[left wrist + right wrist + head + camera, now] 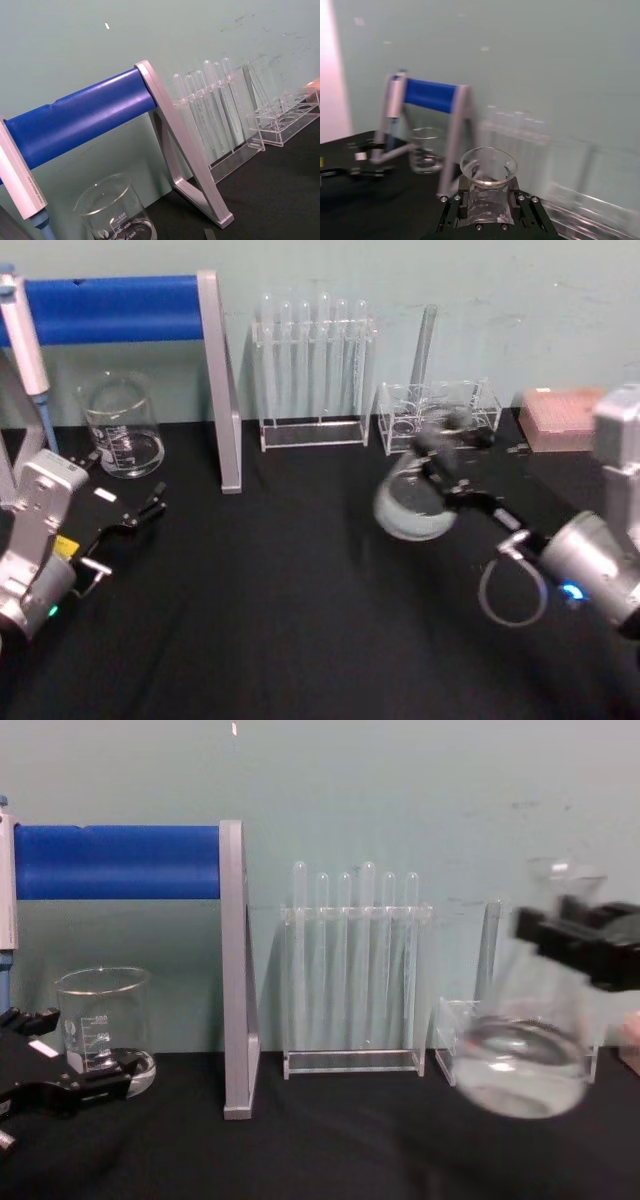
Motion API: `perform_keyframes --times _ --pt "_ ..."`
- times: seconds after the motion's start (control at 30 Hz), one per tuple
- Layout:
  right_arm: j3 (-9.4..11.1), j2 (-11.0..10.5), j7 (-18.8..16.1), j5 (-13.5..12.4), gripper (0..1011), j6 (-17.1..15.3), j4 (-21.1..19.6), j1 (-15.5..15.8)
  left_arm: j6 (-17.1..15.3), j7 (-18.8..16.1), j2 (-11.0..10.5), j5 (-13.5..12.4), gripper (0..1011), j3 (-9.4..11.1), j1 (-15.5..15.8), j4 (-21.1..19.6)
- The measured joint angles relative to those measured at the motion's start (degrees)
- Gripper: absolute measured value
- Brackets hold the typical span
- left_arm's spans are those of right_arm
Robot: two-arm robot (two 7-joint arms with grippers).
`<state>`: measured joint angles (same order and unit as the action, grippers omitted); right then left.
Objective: Grasp the erlenmeyer flask with one hand, shake it three times, then place it back.
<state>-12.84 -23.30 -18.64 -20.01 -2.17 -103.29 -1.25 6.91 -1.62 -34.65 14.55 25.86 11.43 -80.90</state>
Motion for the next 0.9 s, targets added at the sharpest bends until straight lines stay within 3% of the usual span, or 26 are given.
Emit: perform_keyframes --times 0.17,0.43,0.9 --pt "-4.50 0.65 -4.24 -0.62 449 0.04 2.80 -3.80 0.00 0.00 0.00 0.00 1001 0.00 0.00 0.00" --pt "-8.55 1.02 -7.38 -1.77 449 0.62 5.55 -7.44 0.00 0.00 0.00 0.00 1001 0.00 0.00 0.00" --pt "-10.81 0.34 -7.83 -3.21 449 1.06 6.95 -9.58 0.00 0.00 0.00 0.00 1001 0.00 0.00 0.00"
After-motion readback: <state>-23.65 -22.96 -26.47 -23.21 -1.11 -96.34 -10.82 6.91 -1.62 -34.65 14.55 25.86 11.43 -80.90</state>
